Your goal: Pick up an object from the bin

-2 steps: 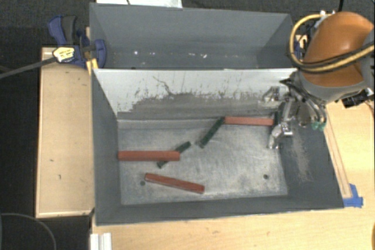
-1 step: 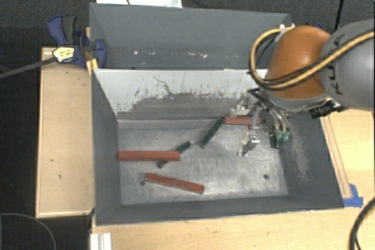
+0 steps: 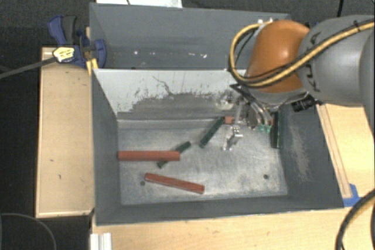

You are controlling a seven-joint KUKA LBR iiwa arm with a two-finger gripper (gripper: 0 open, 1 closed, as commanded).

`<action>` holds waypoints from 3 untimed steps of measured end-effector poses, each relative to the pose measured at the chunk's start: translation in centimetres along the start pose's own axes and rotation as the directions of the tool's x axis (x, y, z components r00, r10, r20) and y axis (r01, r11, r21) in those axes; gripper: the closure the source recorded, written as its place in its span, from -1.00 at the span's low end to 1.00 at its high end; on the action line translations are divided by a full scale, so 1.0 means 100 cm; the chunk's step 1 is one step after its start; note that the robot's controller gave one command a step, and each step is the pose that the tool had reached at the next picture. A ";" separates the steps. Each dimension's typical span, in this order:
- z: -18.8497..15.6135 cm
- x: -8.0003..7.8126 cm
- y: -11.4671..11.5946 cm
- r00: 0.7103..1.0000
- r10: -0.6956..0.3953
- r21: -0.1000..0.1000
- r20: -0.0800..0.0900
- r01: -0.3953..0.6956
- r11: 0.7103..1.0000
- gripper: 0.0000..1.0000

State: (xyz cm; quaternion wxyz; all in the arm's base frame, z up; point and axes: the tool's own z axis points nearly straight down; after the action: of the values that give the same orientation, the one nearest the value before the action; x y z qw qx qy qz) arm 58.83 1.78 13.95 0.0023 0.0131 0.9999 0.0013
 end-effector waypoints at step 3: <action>0.062 0.006 0.039 0.999 -0.034 0.000 0.000 0.034 0.999 1.00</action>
Offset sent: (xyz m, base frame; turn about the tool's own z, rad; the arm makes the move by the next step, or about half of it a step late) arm 0.0000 0.0000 0.0000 0.0000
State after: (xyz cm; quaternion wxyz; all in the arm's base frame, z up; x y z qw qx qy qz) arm 58.33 5.74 7.71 0.0023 -0.0038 1.0000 0.0012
